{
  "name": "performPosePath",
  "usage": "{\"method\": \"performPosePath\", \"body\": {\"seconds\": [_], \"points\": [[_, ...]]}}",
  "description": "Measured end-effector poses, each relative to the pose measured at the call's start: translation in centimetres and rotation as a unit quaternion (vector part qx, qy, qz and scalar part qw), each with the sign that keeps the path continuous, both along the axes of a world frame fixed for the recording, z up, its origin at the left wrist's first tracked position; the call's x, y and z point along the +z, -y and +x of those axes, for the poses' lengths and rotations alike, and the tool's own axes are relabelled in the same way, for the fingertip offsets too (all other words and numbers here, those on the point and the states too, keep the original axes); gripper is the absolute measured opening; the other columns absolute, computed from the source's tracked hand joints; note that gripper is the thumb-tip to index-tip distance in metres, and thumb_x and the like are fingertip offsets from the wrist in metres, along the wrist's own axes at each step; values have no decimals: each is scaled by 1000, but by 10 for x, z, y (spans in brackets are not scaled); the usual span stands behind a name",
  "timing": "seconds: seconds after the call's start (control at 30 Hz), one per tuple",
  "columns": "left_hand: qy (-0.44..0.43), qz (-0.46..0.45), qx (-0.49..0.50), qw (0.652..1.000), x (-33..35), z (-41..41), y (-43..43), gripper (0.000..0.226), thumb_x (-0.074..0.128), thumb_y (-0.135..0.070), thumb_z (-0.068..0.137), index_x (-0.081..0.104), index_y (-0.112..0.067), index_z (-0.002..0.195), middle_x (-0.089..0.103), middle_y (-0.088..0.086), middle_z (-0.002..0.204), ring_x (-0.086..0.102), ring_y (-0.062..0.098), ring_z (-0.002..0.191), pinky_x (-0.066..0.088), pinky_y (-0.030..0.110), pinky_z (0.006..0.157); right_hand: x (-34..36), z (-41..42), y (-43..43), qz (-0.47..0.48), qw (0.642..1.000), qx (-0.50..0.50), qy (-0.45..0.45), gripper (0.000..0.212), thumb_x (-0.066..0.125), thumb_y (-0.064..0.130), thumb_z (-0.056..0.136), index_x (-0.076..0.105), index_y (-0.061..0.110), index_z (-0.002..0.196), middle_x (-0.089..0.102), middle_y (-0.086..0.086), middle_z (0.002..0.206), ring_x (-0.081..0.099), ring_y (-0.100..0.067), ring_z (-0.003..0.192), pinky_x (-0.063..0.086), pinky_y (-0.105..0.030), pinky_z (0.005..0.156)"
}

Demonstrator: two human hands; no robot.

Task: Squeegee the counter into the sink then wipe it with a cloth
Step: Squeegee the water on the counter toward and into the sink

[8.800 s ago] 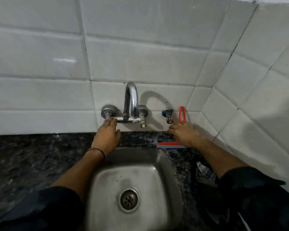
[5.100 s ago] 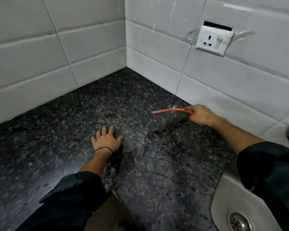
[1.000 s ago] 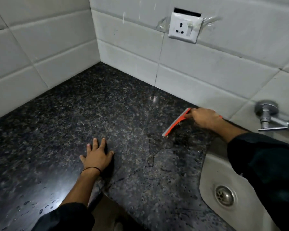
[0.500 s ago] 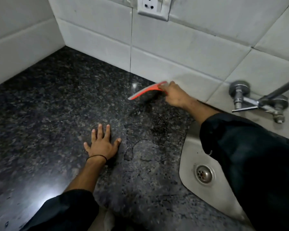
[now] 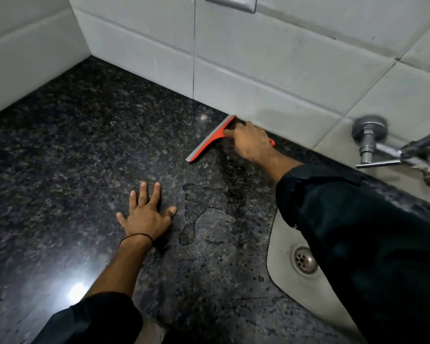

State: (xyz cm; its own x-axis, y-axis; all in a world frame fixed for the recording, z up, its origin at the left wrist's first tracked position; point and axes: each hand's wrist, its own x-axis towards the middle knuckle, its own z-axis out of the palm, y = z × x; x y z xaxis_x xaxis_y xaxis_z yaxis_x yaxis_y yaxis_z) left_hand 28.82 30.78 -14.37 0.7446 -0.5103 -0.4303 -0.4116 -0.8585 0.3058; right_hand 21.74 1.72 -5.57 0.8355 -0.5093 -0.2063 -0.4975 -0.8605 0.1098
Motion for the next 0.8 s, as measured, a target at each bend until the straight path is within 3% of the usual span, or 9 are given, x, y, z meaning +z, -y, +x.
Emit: {"method": "performPosePath", "body": {"seconds": [0.17, 0.43, 0.57, 0.73, 0.8], "points": [[-5, -1, -8, 1000, 2, -1, -1, 84, 42, -73, 86, 0, -46, 153, -14, -10, 164, -9, 22, 152, 7, 68, 115, -5, -80, -13, -16, 996, -86, 8, 44, 33, 21, 101, 47, 29, 142, 54, -10, 126, 47, -34, 118, 45, -48, 90], [-13, 12, -16, 1000, 11, -3, -3, 85, 37, -76, 85, -2, -44, 153, -16, -9, 163, -9, 23, 152, 6, 66, 116, 12, -182, -25, 33, 980, -194, -17, 59, 42, 11, 94, 43, 43, 142, 52, -9, 133, 48, -33, 122, 44, -46, 95], [-16, 12, -33, 999, 13, -1, -8, 86, 38, -77, 84, 0, -41, 154, -13, -9, 164, -5, 23, 152, 9, 64, 116, 15, -207, -45, 27, 981, -192, -14, 58, 42, 9, 92, 46, 43, 139, 55, -9, 128, 50, -33, 120, 46, -46, 89], [-52, -42, -55, 996, 17, 12, -18, 74, 51, -55, 93, 17, -34, 155, 3, -2, 165, 6, 28, 152, 15, 63, 116, 32, -213, -58, -19, 967, -254, 6, 40, 48, 11, 89, 61, 17, 126, 63, -13, 122, 59, -33, 113, 49, -43, 89], [-39, -109, -57, 992, 19, 12, -29, 64, 56, -39, 95, 31, -26, 152, 22, 6, 162, 24, 30, 147, 25, 52, 118, 41, -204, -62, -3, 969, -243, 44, 47, 50, 13, 84, 62, 24, 128, 64, -13, 120, 62, -35, 110, 52, -43, 90]]}}
